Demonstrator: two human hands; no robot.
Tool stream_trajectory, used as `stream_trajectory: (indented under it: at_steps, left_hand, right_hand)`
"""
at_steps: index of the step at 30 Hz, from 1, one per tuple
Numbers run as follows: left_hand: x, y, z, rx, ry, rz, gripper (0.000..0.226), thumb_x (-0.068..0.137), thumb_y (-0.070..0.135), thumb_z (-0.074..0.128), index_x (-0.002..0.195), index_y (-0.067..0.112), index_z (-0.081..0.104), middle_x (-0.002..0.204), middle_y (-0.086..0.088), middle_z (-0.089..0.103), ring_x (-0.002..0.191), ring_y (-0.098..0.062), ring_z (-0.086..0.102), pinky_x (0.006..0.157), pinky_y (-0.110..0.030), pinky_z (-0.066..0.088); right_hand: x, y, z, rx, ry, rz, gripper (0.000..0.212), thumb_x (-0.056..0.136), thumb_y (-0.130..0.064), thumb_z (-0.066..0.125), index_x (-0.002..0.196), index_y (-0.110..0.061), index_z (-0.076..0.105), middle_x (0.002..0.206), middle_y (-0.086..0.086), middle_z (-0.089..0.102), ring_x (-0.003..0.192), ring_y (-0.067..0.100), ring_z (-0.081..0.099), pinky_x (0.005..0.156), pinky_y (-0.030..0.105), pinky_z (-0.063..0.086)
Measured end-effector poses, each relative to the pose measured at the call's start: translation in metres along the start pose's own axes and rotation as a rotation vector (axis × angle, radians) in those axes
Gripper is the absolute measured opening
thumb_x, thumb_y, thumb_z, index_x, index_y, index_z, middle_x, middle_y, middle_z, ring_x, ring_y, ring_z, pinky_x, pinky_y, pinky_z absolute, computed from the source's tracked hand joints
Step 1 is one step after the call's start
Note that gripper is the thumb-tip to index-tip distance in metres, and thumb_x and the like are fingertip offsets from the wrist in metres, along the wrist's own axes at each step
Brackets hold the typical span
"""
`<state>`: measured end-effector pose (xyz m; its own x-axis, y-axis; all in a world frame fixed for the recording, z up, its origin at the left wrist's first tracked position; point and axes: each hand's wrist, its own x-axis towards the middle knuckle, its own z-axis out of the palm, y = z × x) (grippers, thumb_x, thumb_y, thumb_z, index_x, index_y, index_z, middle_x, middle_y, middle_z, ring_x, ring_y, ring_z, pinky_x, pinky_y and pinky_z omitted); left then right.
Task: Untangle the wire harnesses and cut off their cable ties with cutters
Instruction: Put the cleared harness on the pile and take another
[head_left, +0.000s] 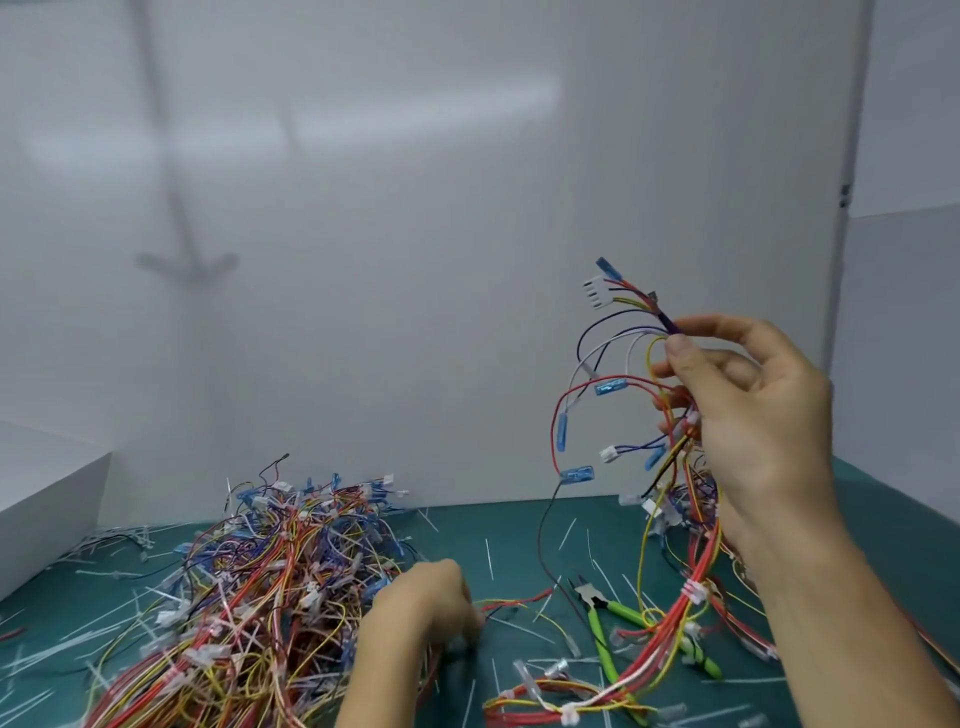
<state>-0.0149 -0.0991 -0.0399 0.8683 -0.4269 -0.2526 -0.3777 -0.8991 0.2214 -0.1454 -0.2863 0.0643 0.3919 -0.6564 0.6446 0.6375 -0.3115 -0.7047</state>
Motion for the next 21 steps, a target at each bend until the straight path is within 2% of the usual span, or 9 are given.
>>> stream_trajectory:
  at_steps: [3, 5, 10, 12, 14, 16, 18, 20, 21]
  left_hand:
    - [0.009, -0.005, 0.007, 0.021, 0.010, -0.038, 0.028, 0.088, 0.023, 0.062, 0.112, 0.010, 0.071, 0.117, -0.012, 0.070, 0.108, -0.028, 0.065, 0.097, -0.041, 0.052]
    - [0.008, -0.006, 0.000, -0.009, 0.117, -0.057, 0.030, 0.091, 0.014, 0.054, 0.117, 0.009, 0.068, 0.120, -0.014, 0.067, 0.110, -0.029, 0.064, 0.098, -0.042, 0.051]
    - [-0.022, -0.021, -0.046, -0.087, 0.833, -0.216, 0.034, 0.090, 0.005, 0.053, 0.123, 0.004, 0.059, 0.121, -0.017, 0.053, 0.111, -0.033, 0.052, 0.090, -0.043, 0.048]
    - [-0.031, -0.038, -0.054, -0.130, 0.961, -0.305, 0.042, 0.087, 0.006, 0.056, 0.129, 0.003, 0.055, 0.130, -0.017, 0.047, 0.117, -0.034, 0.043, 0.091, -0.048, 0.046]
    - [-0.032, -0.054, -0.053, -0.125, 0.931, -0.390, 0.052, 0.086, 0.008, 0.057, 0.137, 0.008, 0.046, 0.142, -0.014, 0.040, 0.127, -0.034, 0.036, 0.097, -0.050, 0.042]
    - [-0.024, -0.065, -0.041, -0.094, 0.802, -0.433, 0.065, 0.089, 0.013, 0.053, 0.150, 0.013, 0.029, 0.154, -0.010, 0.030, 0.139, -0.030, 0.029, 0.107, -0.052, 0.035]
    - [-0.010, -0.068, -0.020, -0.022, 0.602, -0.418, 0.072, 0.094, 0.014, 0.042, 0.157, 0.013, 0.007, 0.165, -0.007, 0.004, 0.151, -0.028, 0.008, 0.119, -0.057, 0.017]
    - [0.004, -0.068, -0.001, 0.037, 0.457, -0.407, 0.070, 0.096, 0.011, 0.028, 0.156, 0.009, -0.007, 0.162, -0.005, -0.026, 0.150, -0.030, -0.020, 0.118, -0.060, -0.007]
    - [0.009, -0.068, 0.002, 0.052, 0.420, -0.390, 0.068, 0.096, 0.012, 0.025, 0.156, 0.008, -0.009, 0.159, -0.006, -0.031, 0.147, -0.032, -0.028, 0.115, -0.061, -0.014]
  right_hand:
    - [0.000, 0.002, 0.001, -0.025, -0.026, 0.008, 0.008, 0.094, -0.020, 0.067, 0.094, -0.027, 0.068, 0.076, -0.004, 0.075, 0.059, 0.009, 0.067, 0.050, 0.022, 0.050]
    - [-0.001, 0.002, 0.001, -0.040, -0.038, 0.008, 0.008, 0.094, -0.020, 0.067, 0.093, -0.028, 0.068, 0.077, -0.004, 0.075, 0.060, 0.010, 0.067, 0.054, 0.028, 0.053]
    - [0.000, 0.001, 0.001, -0.029, -0.043, 0.001, 0.007, 0.094, -0.021, 0.067, 0.093, -0.028, 0.068, 0.077, -0.003, 0.075, 0.060, 0.010, 0.067, 0.052, 0.024, 0.051]
    - [0.000, 0.000, 0.000, -0.031, -0.040, -0.007, 0.006, 0.093, -0.022, 0.067, 0.092, -0.028, 0.069, 0.077, -0.004, 0.075, 0.060, 0.009, 0.067, 0.050, 0.020, 0.050]
    - [-0.001, -0.001, 0.001, -0.027, -0.042, -0.001, 0.006, 0.093, -0.022, 0.068, 0.092, -0.028, 0.069, 0.077, -0.004, 0.075, 0.060, 0.009, 0.067, 0.050, 0.019, 0.050]
    - [-0.002, -0.001, 0.002, -0.033, -0.051, 0.008, 0.006, 0.093, -0.022, 0.067, 0.093, -0.028, 0.069, 0.078, -0.004, 0.075, 0.061, 0.010, 0.067, 0.051, 0.021, 0.050]
    - [-0.004, -0.001, 0.003, -0.046, -0.060, 0.012, 0.005, 0.094, -0.023, 0.067, 0.093, -0.028, 0.069, 0.079, -0.004, 0.076, 0.061, 0.011, 0.068, 0.051, 0.021, 0.051]
    - [-0.005, -0.001, 0.004, -0.063, -0.068, 0.012, 0.005, 0.094, -0.024, 0.067, 0.094, -0.029, 0.069, 0.079, -0.005, 0.076, 0.062, 0.011, 0.069, 0.053, 0.023, 0.054]
    - [-0.005, -0.002, 0.004, -0.068, -0.073, 0.014, 0.005, 0.093, -0.025, 0.067, 0.095, -0.029, 0.069, 0.079, -0.005, 0.076, 0.062, 0.011, 0.069, 0.053, 0.024, 0.054]
